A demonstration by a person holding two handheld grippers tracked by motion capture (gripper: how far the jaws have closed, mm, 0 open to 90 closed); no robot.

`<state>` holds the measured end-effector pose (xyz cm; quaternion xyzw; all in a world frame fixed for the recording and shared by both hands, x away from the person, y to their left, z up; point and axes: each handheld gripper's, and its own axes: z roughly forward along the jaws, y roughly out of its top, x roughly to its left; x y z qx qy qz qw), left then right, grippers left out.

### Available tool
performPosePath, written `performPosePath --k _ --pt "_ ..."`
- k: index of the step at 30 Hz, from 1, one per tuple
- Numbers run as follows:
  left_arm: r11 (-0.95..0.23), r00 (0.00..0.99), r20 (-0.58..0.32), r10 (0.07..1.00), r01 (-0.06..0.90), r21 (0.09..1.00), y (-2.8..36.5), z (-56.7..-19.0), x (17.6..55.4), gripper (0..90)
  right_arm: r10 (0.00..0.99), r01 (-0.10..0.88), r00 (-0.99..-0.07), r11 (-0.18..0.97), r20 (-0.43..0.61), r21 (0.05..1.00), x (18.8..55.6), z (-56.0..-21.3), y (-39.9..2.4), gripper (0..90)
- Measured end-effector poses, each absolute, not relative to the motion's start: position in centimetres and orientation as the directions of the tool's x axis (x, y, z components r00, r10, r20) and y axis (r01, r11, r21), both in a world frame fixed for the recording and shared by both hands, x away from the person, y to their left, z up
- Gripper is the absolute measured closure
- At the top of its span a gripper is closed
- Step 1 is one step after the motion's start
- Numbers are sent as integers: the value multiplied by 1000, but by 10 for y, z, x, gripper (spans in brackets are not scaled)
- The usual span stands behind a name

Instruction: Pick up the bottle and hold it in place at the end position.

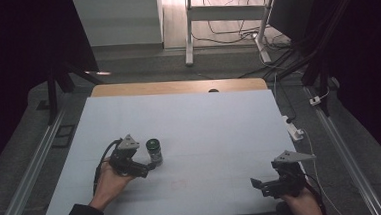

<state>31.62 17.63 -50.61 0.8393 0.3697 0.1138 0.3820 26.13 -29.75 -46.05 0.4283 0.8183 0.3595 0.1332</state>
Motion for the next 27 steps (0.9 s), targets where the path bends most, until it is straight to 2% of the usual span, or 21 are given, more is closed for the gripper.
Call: performPosePath --k 6,10,11,12,13,14,15,23,27 --pt "-490 721 -41 692 510 706 162 -511 324 0 796 604 -599 375 90 703 261 -460 -298 0" --pt "-515 726 -2 688 491 703 159 -513 326 55 795 603 -600 376 89 704 261 -460 -298 0" --pt "-517 729 -2 685 487 704 159 -514 327 85 795 603 -600 376 89 704 261 -460 -298 0" --pt "-519 734 -4 679 484 705 160 -514 328 158 795 603 -601 378 87 702 261 -460 -298 0" --pt "-518 736 -7 677 484 705 160 -515 328 158 795 603 -601 378 87 702 261 -460 -298 0" --pt "-514 737 -13 676 483 709 161 -515 328 217 795 603 -601 379 87 702 261 -460 -298 0" --pt "-513 742 -17 670 480 711 162 -515 328 217 795 603 -601 379 87 702 261 -460 -298 0" --pt "-508 751 -33 660 478 716 164 -514 327 450 794 603 -602 380 86 701 261 -460 -297 0" --pt "-523 763 -27 646 468 712 163 -512 326 527 794 603 -601 380 86 701 261 -460 -297 0"
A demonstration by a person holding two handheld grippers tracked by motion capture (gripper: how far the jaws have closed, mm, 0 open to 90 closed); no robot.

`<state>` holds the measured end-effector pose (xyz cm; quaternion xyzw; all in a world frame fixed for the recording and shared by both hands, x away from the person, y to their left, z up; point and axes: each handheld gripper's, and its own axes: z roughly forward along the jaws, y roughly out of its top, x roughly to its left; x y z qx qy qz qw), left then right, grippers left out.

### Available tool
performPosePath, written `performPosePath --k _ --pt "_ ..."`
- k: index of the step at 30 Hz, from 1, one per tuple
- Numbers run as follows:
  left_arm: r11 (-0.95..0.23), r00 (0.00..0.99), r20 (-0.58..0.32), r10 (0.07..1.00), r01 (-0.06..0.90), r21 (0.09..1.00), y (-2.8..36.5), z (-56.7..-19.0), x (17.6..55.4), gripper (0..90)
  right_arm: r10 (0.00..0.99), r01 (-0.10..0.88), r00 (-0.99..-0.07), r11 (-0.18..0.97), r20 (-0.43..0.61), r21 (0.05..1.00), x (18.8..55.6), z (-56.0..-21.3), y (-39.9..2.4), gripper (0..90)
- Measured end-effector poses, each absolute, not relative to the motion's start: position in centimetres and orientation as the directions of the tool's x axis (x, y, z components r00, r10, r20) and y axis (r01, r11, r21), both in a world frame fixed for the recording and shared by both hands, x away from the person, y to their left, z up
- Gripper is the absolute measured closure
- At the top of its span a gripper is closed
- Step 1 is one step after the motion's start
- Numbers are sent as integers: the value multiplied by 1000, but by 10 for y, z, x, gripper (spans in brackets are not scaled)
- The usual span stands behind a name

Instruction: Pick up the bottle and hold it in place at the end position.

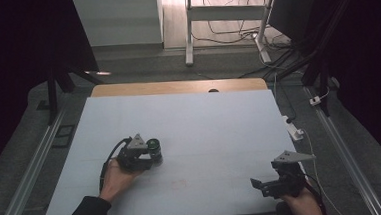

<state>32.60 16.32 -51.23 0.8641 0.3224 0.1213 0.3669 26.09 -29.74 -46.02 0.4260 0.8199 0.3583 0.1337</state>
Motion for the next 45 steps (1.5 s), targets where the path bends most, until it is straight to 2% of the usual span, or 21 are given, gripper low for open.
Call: performPosePath --k 8,19,26,33,37,40,45 --pt "-541 768 -14 640 463 702 162 -509 326 535 793 601 -603 383 84 701 261 -460 -297 0" --pt "-523 799 -39 600 429 736 161 -493 331 536 794 603 -602 382 86 700 261 -460 -297 0" --pt "-499 818 -106 565 441 746 157 -487 343 536 796 608 -598 375 92 700 262 -461 -298 0" --pt "-548 835 -76 544 422 722 139 -479 351 536 798 614 -594 370 100 697 262 -461 -298 0" --pt "-553 834 -70 548 423 718 130 -475 358 536 798 613 -594 370 99 698 262 -461 -298 0" --pt "-538 821 -102 561 456 709 127 -472 366 537 798 613 -594 370 99 699 262 -461 -299 0" --pt "-532 812 -86 577 454 715 123 -469 377 537 797 613 -596 371 99 698 262 -461 -299 0"
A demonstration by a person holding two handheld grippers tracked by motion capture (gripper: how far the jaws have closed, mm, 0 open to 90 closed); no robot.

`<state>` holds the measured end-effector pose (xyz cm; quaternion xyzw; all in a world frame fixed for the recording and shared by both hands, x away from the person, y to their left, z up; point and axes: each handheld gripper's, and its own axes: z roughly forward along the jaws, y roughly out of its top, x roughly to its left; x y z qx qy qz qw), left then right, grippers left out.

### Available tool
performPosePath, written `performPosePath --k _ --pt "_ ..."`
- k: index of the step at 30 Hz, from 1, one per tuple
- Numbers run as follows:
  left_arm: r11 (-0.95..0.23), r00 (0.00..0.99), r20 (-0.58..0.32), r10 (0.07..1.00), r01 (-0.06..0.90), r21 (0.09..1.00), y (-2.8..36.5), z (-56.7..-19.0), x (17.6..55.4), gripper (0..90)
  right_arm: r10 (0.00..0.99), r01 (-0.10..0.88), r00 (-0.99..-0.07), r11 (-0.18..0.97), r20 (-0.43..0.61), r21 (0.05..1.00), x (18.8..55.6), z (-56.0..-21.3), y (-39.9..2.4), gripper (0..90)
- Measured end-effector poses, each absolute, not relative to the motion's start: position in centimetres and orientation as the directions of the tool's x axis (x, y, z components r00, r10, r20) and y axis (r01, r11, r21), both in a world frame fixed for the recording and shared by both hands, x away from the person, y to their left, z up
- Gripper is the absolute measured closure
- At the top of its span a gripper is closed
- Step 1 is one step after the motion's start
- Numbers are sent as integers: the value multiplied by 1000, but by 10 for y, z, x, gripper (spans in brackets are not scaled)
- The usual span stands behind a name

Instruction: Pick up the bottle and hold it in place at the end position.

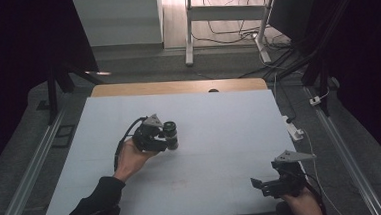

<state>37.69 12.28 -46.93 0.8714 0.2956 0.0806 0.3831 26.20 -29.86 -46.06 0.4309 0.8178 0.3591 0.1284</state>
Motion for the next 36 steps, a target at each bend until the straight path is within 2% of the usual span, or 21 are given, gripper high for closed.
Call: performPosePath --k 15,36 --pt "-558 818 -42 573 427 712 98 -469 401 537 796 612 -597 372 99 698 262 -461 -299 0" --pt "-552 804 -34 594 438 710 92 -502 412 536 793 607 -602 375 97 701 262 -461 -299 0"
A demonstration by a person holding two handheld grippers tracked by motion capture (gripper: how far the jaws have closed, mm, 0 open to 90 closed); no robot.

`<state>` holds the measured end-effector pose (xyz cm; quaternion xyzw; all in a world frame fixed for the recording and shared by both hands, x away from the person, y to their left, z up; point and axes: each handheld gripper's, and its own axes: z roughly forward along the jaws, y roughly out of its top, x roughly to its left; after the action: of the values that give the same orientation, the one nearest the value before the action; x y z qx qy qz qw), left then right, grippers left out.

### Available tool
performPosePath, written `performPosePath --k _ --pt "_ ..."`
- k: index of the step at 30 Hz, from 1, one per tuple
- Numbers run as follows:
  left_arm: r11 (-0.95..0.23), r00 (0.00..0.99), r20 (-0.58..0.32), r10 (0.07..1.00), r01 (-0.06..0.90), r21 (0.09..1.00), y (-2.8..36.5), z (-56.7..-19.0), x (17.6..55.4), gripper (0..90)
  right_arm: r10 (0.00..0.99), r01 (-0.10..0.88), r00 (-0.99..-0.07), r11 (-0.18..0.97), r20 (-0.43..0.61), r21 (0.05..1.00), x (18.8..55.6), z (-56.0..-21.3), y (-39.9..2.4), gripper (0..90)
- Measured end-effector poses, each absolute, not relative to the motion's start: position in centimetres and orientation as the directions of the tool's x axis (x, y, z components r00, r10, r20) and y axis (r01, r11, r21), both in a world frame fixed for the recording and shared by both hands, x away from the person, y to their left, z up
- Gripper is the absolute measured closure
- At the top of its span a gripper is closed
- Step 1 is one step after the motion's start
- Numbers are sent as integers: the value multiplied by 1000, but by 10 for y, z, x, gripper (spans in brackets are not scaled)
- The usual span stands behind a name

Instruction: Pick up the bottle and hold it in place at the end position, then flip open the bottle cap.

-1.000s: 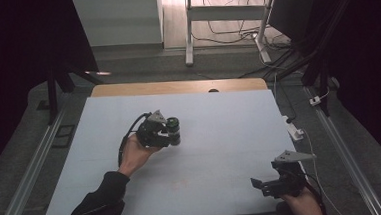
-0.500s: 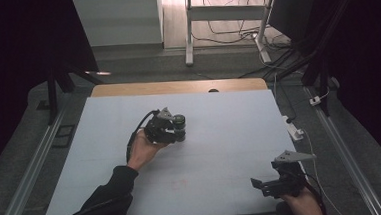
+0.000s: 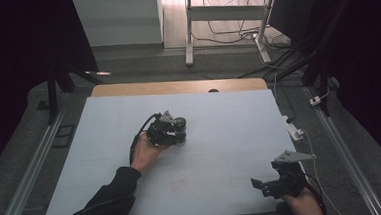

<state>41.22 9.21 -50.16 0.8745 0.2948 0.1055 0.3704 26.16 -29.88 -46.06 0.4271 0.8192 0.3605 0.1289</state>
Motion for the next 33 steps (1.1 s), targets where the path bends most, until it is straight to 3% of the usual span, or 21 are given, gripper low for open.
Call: performPosePath --k 33 --pt "-559 819 -25 573 413 719 89 -509 411 536 788 578 -610 373 80 726 258 -458 -299 0"
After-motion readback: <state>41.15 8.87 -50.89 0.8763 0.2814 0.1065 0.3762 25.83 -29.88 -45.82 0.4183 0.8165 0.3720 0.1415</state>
